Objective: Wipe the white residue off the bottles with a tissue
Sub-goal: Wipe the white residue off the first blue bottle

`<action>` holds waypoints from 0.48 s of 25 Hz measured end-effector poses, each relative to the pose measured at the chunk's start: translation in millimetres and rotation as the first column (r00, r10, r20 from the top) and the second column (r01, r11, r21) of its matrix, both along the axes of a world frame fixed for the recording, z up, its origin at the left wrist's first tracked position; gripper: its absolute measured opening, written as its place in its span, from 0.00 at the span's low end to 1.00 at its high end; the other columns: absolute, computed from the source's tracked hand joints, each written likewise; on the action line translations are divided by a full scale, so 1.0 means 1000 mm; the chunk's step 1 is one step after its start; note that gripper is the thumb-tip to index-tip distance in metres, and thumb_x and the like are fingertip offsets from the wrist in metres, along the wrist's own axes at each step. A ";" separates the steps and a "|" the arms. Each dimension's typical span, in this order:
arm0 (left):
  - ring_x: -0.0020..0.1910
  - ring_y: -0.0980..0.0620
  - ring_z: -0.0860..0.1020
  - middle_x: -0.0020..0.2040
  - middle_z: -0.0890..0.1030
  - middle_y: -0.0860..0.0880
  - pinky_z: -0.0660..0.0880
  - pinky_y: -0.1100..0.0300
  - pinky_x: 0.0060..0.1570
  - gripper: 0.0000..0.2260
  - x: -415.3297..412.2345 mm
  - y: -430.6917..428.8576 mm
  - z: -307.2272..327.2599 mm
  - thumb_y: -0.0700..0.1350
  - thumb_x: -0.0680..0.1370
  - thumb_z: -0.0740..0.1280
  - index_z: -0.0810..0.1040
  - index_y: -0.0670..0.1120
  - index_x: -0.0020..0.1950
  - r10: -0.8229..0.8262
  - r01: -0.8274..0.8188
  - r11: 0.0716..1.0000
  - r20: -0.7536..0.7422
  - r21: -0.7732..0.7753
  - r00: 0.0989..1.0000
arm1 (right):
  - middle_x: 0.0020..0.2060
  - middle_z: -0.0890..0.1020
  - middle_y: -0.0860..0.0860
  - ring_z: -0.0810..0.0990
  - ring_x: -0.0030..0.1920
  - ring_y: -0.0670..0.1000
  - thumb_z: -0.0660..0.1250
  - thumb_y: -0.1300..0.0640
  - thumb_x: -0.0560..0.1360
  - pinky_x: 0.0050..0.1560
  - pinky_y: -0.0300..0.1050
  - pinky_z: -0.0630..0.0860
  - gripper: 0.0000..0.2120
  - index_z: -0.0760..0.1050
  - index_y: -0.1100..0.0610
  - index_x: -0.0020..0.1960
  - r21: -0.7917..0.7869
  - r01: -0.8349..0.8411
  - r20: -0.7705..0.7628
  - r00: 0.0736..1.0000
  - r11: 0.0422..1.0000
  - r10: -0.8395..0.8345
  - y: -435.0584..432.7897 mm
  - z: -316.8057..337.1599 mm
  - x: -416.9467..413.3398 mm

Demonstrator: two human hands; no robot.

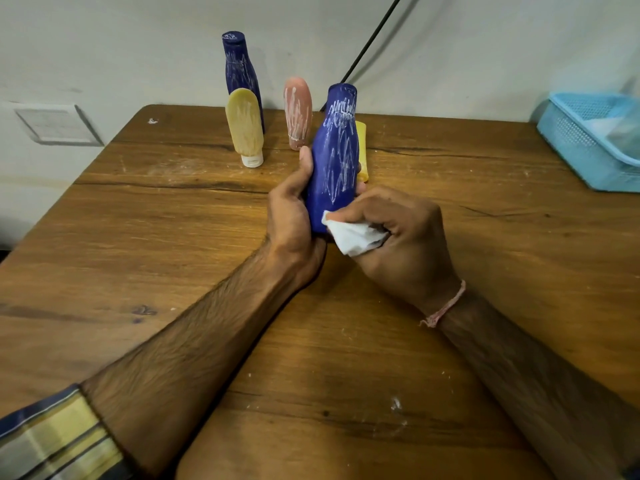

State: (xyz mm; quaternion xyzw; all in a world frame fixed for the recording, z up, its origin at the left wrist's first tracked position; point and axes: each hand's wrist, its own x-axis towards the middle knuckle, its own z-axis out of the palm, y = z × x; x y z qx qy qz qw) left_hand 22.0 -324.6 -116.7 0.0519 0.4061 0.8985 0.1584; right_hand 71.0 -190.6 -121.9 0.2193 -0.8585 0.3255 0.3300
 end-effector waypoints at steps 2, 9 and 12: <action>0.51 0.42 0.79 0.54 0.81 0.38 0.74 0.45 0.59 0.22 0.001 0.002 0.000 0.56 0.85 0.56 0.78 0.40 0.62 0.003 -0.004 1.000 -0.011 -0.013 1.000 | 0.44 0.84 0.57 0.82 0.42 0.51 0.77 0.60 0.71 0.42 0.41 0.79 0.09 0.84 0.63 0.49 -0.060 0.097 -0.033 0.994 0.993 -0.100 -0.002 0.002 0.000; 0.48 0.45 0.81 0.49 0.84 0.42 0.74 0.43 0.59 0.20 0.003 0.003 0.002 0.55 0.86 0.55 0.83 0.44 0.53 0.000 -0.001 0.999 -0.019 -0.049 1.000 | 0.44 0.84 0.57 0.82 0.42 0.50 0.77 0.62 0.71 0.42 0.40 0.79 0.08 0.84 0.63 0.49 -0.022 0.085 -0.064 0.994 0.996 -0.086 -0.002 0.003 -0.003; 0.46 0.45 0.80 0.47 0.84 0.42 0.75 0.46 0.53 0.21 0.003 0.003 0.002 0.55 0.86 0.56 0.85 0.46 0.50 0.010 -0.012 0.998 -0.032 -0.062 0.999 | 0.41 0.84 0.55 0.80 0.40 0.48 0.78 0.60 0.71 0.37 0.38 0.76 0.08 0.83 0.63 0.45 -0.059 0.173 -0.075 0.981 0.983 -0.177 0.005 0.002 -0.003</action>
